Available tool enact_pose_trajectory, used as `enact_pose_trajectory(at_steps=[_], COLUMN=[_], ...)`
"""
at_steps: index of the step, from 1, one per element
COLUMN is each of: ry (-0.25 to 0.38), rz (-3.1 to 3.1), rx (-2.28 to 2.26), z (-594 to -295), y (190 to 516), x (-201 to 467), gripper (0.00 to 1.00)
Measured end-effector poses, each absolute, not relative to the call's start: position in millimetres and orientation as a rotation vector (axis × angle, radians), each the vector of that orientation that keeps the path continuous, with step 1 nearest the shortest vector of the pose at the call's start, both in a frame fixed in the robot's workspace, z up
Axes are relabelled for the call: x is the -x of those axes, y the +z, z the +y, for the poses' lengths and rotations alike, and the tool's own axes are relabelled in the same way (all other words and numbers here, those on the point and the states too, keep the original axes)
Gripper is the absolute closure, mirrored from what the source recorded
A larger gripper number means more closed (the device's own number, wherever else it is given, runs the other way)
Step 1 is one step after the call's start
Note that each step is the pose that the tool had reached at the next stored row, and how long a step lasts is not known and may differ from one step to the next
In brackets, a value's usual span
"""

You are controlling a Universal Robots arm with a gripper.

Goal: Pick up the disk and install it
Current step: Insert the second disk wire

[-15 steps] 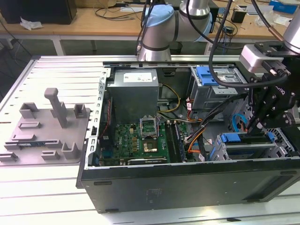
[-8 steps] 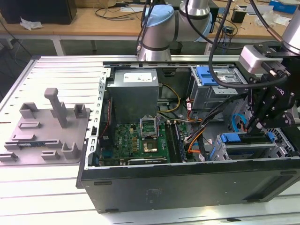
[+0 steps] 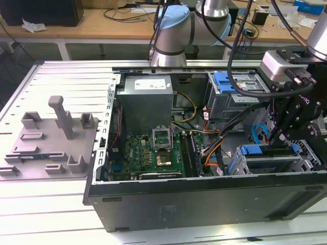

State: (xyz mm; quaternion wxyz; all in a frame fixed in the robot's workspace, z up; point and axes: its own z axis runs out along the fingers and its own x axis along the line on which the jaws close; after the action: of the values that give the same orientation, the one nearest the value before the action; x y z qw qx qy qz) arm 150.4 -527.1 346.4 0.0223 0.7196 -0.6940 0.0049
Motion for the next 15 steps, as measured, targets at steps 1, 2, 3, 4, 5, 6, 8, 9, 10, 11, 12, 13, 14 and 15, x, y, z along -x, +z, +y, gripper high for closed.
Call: enact_pose_trajectory(at_steps=[1,2,3,4,5,6,8,9,10,11,12,13,14,15], ry=[0.015,0.015,0.016,0.016,0.016,0.015,0.013,0.013,0.013,0.014,0.014,0.014,0.014,0.015], rz=[-2.148,-2.147,-2.144,-2.142,-2.141,-2.139,-2.136,-2.134,-2.133,-2.132,-2.131,-2.130,-2.128,-2.126], rx=[-2.231,-2.232,-2.235,-2.236,-2.238,-2.240,-2.245,-2.248,-2.250,-2.251,-2.253,-2.255,-2.257,-2.259], z=[-527.1,-527.1,-527.0,-527.0,-527.0,-526.9,-526.9,-526.9,-526.9,-526.9,-526.9,-526.9,-526.9,-526.9], y=[346.1,345.7,345.3,345.3,345.2,345.1,345.0,345.0,345.0,345.0,344.9,344.9,344.8,344.7], x=[-150.4,-150.4,-150.5,-150.5,-150.5,-150.5,-150.5,-150.5,-150.5,-150.5,-150.5,-150.4,-150.5,-150.5], gripper=[0.84,0.84,0.84,0.84,0.84,0.84,0.84,0.84,0.84,0.84,0.84,0.84,0.84,0.84])
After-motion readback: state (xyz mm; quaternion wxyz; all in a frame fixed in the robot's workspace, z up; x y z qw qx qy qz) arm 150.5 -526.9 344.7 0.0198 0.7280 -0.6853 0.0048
